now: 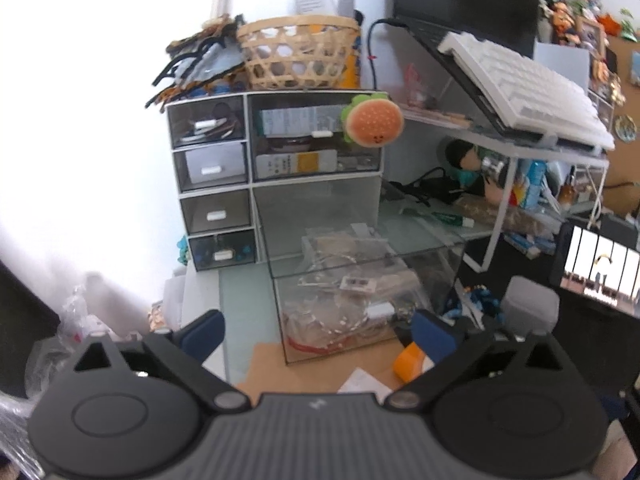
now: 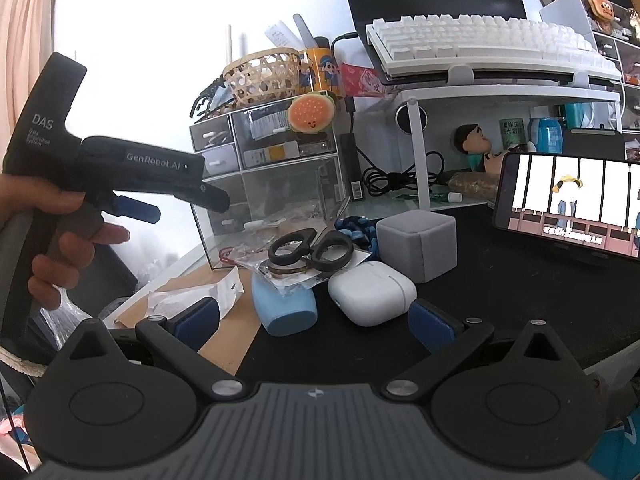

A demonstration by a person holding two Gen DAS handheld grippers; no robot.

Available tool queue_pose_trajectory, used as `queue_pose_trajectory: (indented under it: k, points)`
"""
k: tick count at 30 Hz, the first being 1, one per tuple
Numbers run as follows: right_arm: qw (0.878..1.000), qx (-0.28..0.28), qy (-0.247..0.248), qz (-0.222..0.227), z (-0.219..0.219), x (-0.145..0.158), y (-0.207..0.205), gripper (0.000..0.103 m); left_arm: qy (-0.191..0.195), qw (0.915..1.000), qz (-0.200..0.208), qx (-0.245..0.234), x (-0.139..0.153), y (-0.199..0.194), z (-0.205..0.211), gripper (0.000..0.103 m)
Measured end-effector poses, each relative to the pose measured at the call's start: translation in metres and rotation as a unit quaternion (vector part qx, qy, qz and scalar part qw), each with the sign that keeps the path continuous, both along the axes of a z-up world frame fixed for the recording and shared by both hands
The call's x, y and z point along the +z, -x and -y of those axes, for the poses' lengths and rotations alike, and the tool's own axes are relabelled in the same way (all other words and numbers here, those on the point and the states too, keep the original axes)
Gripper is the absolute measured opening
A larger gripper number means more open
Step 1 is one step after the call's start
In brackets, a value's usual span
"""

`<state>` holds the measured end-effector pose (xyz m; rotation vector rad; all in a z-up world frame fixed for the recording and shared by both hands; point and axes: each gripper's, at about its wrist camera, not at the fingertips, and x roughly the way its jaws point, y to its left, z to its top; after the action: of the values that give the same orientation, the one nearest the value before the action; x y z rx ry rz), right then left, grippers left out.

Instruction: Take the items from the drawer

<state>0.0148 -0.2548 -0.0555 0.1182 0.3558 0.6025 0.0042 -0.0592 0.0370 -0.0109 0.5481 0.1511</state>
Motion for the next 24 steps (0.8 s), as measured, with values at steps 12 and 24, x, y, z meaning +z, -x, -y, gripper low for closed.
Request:
queue_pose_trajectory:
  k: [12, 24]
  points:
    - [1.0, 0.003, 0.021, 0.01, -0.009, -0.002, 0.0, 0.103, 0.036, 0.9992, 0.019, 0.003, -0.025, -0.04, -0.043, 0.103]
    - [1.0, 0.006, 0.013, -0.007, -0.012, -0.004, -0.005, 0.103, 0.03, 0.9981, 0.035, -0.041, -0.029, -0.031, -0.049, 0.103]
